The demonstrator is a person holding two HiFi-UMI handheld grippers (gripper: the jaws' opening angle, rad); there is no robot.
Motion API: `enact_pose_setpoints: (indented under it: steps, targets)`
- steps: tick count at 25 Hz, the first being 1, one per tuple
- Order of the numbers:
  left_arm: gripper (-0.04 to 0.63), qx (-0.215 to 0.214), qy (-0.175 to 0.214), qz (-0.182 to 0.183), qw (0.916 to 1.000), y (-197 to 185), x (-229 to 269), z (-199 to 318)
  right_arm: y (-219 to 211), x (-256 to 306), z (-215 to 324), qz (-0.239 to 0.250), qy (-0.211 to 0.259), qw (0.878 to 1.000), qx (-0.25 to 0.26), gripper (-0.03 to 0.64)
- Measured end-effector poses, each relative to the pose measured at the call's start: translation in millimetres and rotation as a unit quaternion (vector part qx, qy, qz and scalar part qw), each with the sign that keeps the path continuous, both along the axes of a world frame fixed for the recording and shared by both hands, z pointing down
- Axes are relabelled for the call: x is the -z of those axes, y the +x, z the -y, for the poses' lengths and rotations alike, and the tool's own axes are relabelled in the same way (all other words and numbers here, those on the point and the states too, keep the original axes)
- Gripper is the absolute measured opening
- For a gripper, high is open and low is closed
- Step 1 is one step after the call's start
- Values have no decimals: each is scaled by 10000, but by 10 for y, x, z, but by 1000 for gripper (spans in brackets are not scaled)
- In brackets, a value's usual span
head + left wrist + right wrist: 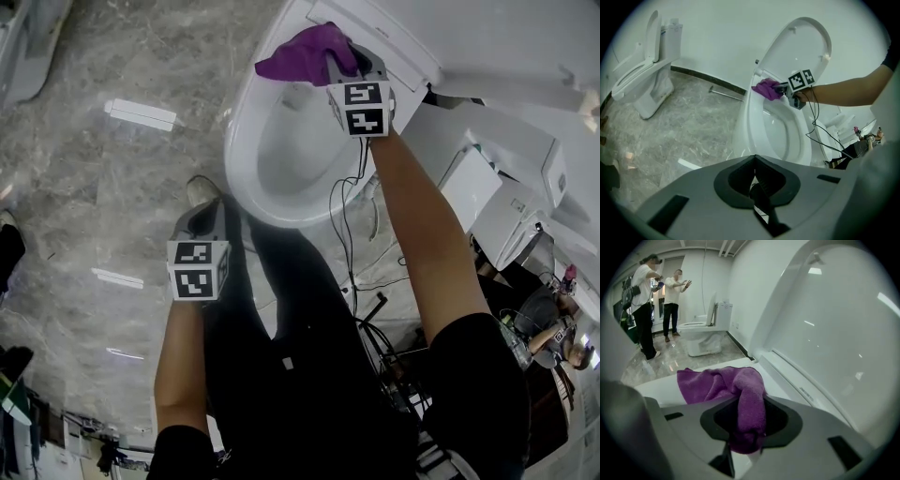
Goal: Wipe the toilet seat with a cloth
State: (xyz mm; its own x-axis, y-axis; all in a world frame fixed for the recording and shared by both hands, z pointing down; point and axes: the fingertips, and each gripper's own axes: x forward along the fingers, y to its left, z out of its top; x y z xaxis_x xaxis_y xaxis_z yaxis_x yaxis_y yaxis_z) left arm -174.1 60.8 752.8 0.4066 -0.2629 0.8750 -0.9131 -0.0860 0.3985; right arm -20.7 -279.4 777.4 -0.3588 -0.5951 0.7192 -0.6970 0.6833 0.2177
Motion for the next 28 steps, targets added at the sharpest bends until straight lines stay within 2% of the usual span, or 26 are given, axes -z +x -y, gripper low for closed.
enact_pose_setpoints:
  steps: [5,8,11,13,16,23,28]
  targets:
    - [11,-239,-12,-2,9997,164,-21,-12,391,-53,-225,-662,173,9968,411,120]
    - [9,-412,-31,-5,9991,321,-35,-13,697,-93,-345,-893,165,9949,431,120]
    - [9,-568,-14,1,9984,491,-17,26,1005,-97,-422,-919,115,9953,283,120]
    - [9,-654,21,-1,9979,593,10,40,1199,-85,-474,-724,-26,9974,-42,120]
    - [9,-791,66,21,9968,703,41,47,1506,-63,-559,-254,-297,9960,-803,120]
    - [9,-924,98,44,9957,927,74,57,2065,-63,-866,331,-636,9753,-2091,120]
    - [9,-1106,156,18,9937,1148,179,44,2243,-86,-1324,405,-990,9650,-2393,120]
